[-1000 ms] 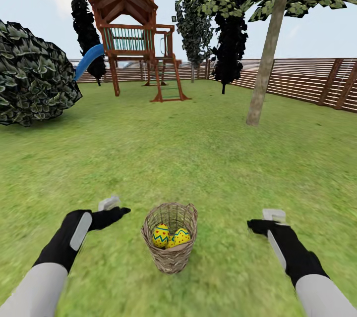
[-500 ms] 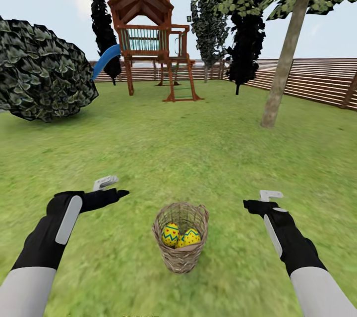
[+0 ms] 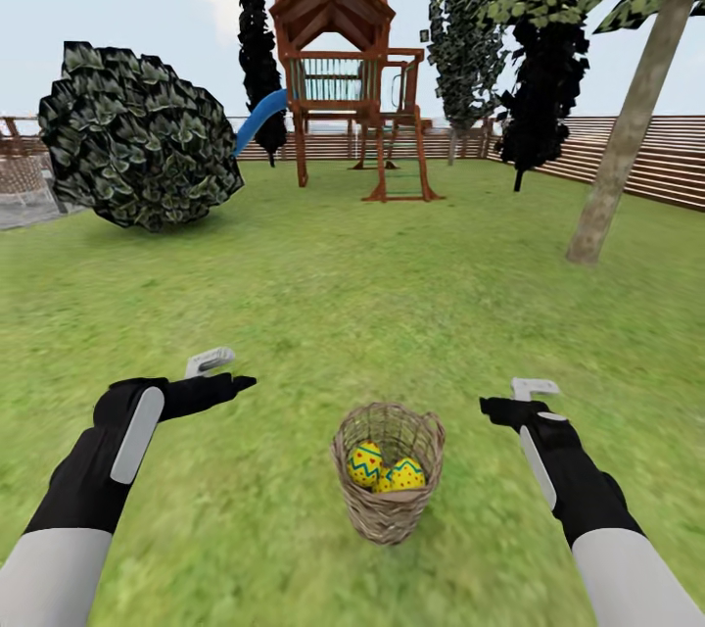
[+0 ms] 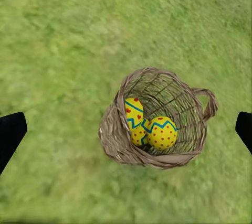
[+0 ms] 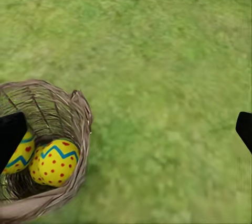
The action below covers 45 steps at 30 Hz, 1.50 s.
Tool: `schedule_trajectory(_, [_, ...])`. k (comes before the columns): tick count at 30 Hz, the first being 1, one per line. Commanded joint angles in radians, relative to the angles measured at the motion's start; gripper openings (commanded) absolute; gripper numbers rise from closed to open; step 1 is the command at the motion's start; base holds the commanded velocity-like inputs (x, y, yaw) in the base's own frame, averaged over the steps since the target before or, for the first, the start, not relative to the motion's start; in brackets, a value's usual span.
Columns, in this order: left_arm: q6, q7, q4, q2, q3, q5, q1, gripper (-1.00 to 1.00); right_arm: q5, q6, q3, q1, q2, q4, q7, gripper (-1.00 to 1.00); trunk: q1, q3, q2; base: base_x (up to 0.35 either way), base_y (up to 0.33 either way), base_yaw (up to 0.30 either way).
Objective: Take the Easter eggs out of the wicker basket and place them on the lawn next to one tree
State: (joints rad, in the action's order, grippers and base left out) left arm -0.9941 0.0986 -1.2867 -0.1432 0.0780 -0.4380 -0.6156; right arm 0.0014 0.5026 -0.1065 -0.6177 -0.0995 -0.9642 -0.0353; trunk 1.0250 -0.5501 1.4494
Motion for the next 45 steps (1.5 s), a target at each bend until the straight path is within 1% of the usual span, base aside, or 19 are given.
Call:
schedule_trajectory(1, [-0.005,0.01,0.0,0.002,0.0,0.009,-0.001,1.0,0.0,0.005,0.001,0.0,-0.001,-0.001,-0.003,1.0,0.0,-0.001,0.001,0.0,-0.298,0.285])
schedule_trajectory(20, [-0.005,0.009,0.015,0.016,-0.006,0.011,-0.001,1.0,-0.001,0.001,0.001,0.0,0.0,0.002,-0.002,1.0,0.0,-0.001,0.001,0.0,-0.323,0.285])
schedule_trajectory(21, [-0.005,0.008,0.058,0.016,-0.023,0.012,-0.001,1.0,0.0,0.001,0.001,0.001,0.0,0.011,-0.002,1.0,0.0,-0.001,0.001,0.005,-0.327,0.285])
schedule_trajectory(24, [-0.003,0.007,0.11,0.028,-0.042,0.015,-0.002,1.0,0.0,0.0,0.002,0.001,0.0,0.033,-0.002,1.0,0.0,-0.001,0.001,0.074,-0.325,0.285])
schedule_trajectory(25, [-0.002,0.001,0.133,0.034,-0.057,0.021,-0.002,1.0,0.001,-0.002,0.002,0.001,0.0,0.048,-0.002,1.0,0.0,-0.001,0.001,0.187,-0.278,0.244])
schedule_trajectory(27, [-0.001,-0.005,0.146,0.036,-0.081,0.032,-0.003,1.0,0.002,-0.006,0.002,0.001,0.0,0.063,-0.001,1.0,0.0,-0.001,0.001,0.237,-0.229,0.133])
schedule_trajectory(28, [0.0,-0.008,0.151,0.037,-0.103,0.043,-0.004,1.0,0.003,-0.009,0.002,0.001,0.0,0.073,-0.001,1.0,0.0,-0.001,0.001,0.287,-0.152,0.053])
schedule_trajectory(29, [-0.001,-0.008,0.153,0.037,-0.11,0.046,-0.004,1.0,0.003,-0.01,0.002,0.001,0.001,0.076,0.0,1.0,0.0,-0.001,0.001,0.295,-0.132,0.042])
schedule_trajectory(31, [-0.001,-0.01,0.156,0.038,-0.138,0.055,-0.004,1.0,0.004,-0.013,0.003,0.001,0.001,0.084,0.001,1.0,0.0,-0.001,0.001,0.313,-0.067,0.021])
schedule_trajectory(34, [-0.001,-0.01,0.157,0.039,-0.154,0.059,-0.004,1.0,0.005,-0.021,0.002,0.001,0.0,0.087,0.002,1.0,0.0,-0.001,0.001,0.325,-0.021,0.007])
schedule_trajectory(42, [-0.001,-0.011,0.157,0.038,-0.167,0.061,-0.004,1.0,0.003,-0.027,0.002,0.001,0.0,0.092,0.006,1.0,0.0,0.005,0.001,0.33,-0.003,-0.125])
schedule_trajectory(45, [-0.001,-0.011,0.157,0.035,-0.199,0.061,-0.004,1.0,0.002,-0.032,0.002,0.001,0.0,0.097,0.006,1.0,0.0,0.007,0.001,0.324,0.0,-0.121])
